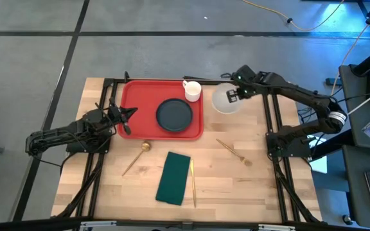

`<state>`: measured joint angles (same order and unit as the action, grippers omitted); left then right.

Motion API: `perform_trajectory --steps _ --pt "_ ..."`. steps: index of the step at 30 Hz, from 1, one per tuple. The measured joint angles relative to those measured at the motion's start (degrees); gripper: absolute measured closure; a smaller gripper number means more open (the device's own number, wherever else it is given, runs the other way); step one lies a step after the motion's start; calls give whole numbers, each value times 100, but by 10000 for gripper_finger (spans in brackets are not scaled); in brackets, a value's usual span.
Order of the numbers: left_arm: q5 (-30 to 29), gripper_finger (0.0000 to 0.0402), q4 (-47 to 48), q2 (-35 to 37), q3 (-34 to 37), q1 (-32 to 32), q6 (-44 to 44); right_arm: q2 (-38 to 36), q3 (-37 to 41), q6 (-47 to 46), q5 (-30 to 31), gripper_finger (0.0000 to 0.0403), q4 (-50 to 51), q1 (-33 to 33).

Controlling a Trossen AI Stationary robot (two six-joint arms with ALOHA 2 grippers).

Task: Set up tray
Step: Put the white bowl on the blue plate

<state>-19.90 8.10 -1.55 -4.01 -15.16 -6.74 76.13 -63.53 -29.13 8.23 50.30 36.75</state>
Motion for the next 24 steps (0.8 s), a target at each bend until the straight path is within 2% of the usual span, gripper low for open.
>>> perform_trajectory --steps 2,6,11,19,24 --pt "0 397 0 0 0 -2 -2 0 -360 176 -291 398 -347 -241" --pt "0 397 0 0 0 -1 -2 200 -1054 454 -342 398 -1031 -761" --pt "0 397 0 1 0 -1 -2 920 -2206 863 -630 398 -1218 -1196" --pt "2 397 0 1 0 -1 -4 2891 -4529 1455 -1329 398 -357 -1379" --pt "2 397 0 1 0 -2 -4 4167 -5838 1643 -1988 398 464 -1372"
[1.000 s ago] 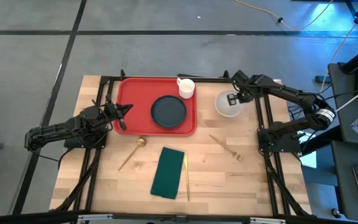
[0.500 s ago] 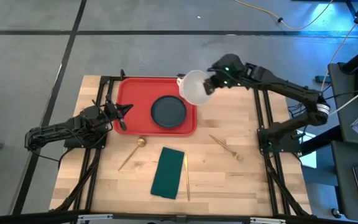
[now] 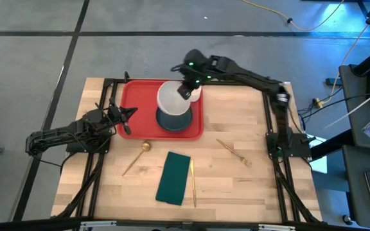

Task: Set up tray
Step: Put the white bowl on the blue plate

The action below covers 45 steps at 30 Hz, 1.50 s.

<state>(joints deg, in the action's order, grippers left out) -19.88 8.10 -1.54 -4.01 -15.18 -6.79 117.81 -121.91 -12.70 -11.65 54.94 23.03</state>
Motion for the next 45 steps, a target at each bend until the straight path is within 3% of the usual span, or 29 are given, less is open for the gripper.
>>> perform_trajectory --steps 6,16,45 --pt "4 397 0 -1 0 1 0 1095 -959 178 -215 397 935 30" --pt "4 397 0 -2 0 1 1 1897 -1051 270 -349 397 1193 255" --pt "4 397 0 -2 0 1 0 2277 -999 118 -1 397 961 345"
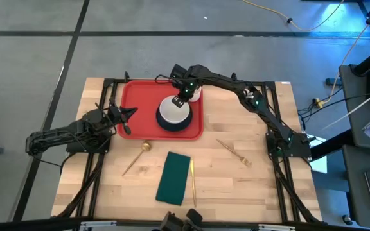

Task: Set up tray
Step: Put the white bowl on the blue plate

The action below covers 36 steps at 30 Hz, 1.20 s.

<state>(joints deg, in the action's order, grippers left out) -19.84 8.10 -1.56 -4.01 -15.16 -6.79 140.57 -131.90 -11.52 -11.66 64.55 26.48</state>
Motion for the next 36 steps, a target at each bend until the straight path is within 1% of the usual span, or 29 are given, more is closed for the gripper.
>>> perform_trajectory --steps 20,36 --pt "-1 397 0 0 0 0 0 55 18 -18 22 395 40 0" --pt "-2 397 0 0 0 -1 0 52 18 15 0 344 14 0"
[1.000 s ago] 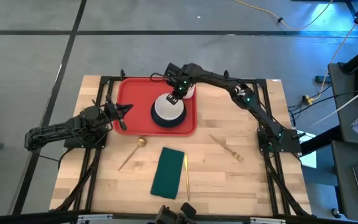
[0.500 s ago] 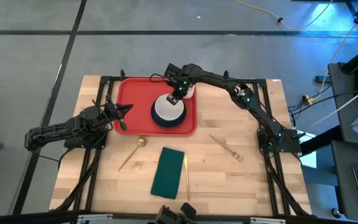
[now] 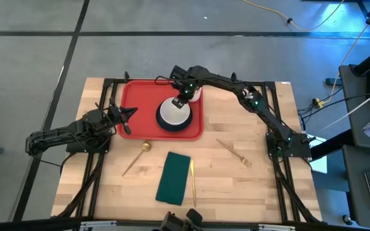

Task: Set up tray
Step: Put the white bowl on the blue plate

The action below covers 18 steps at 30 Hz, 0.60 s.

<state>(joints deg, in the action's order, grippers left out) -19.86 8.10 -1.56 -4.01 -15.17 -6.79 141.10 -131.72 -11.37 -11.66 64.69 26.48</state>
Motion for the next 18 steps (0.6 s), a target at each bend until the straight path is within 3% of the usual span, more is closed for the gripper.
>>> perform_trajectory --steps 18 --pt "0 397 2 0 0 0 0 -2 0 -13 2 277 -127 0"
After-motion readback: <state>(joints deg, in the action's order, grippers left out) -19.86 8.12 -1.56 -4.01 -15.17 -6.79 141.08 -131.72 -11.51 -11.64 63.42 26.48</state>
